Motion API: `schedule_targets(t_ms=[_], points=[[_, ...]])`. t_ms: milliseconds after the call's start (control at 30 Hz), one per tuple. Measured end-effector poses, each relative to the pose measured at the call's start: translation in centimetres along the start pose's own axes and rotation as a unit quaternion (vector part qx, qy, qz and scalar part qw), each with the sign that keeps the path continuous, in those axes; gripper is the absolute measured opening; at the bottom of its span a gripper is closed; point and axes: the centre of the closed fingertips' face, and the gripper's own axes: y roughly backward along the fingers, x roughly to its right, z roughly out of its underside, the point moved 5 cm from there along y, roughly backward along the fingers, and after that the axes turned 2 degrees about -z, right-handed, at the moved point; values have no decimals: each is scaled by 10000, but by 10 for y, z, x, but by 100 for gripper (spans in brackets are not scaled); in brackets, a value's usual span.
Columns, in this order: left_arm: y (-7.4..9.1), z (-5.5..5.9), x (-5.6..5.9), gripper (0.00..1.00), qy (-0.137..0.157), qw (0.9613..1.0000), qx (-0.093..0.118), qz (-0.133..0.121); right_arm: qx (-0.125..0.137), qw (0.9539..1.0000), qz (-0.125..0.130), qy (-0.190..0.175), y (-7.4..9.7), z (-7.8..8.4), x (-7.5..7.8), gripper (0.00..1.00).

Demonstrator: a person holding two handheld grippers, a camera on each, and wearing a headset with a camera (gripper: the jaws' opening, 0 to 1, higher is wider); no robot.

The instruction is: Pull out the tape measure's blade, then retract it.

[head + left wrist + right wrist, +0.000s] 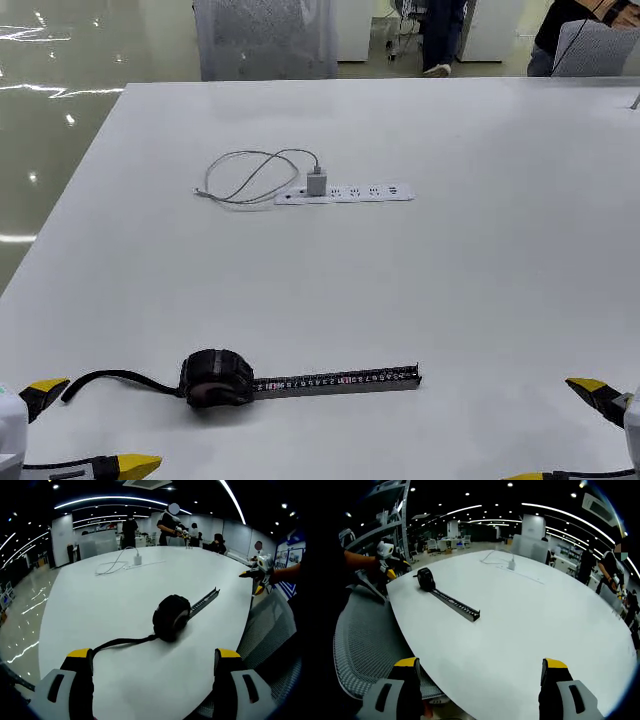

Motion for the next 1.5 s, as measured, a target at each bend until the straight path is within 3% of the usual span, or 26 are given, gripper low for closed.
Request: schedule_targets(t_ms=[233, 467, 533, 800, 967, 1133, 1300, 1367, 1500], points=[[0, 0, -2, 99, -61, 10000, -46, -8, -43, 10000, -1, 47, 4, -2, -2, 99], [0, 1, -9, 99, -193, 9996, -107, -202, -74, 10000, 31, 50, 6, -4, 1, 99], [0, 0, -8, 99, -82, 9998, -102, -180, -89, 9999, 30, 42, 7, -4, 3, 99], [-6, -2, -4, 99, -114, 9997, -123, -148, -157, 9999, 35, 57, 7, -4, 7, 99], [-11, -12, 4, 99, -54, 10000, -50, -49, -202, 9997, 40, 158, 4, -8, 15, 99], [-19, -17, 15, 99, -145, 9995, -254, -71, -251, 9991, -41, 333, -1, -19, 23, 99], [-27, -22, 24, 99, 24, 9997, -247, 60, -281, 9978, -211, 567, -8, -31, 29, 99], [-32, -24, 25, 99, 318, 9992, -246, 61, -318, 9967, -308, 673, -11, -38, 28, 99], [-37, -30, 32, 99, 198, 9995, -243, -20, -412, 9942, -526, 843, -17, -51, 29, 99]])
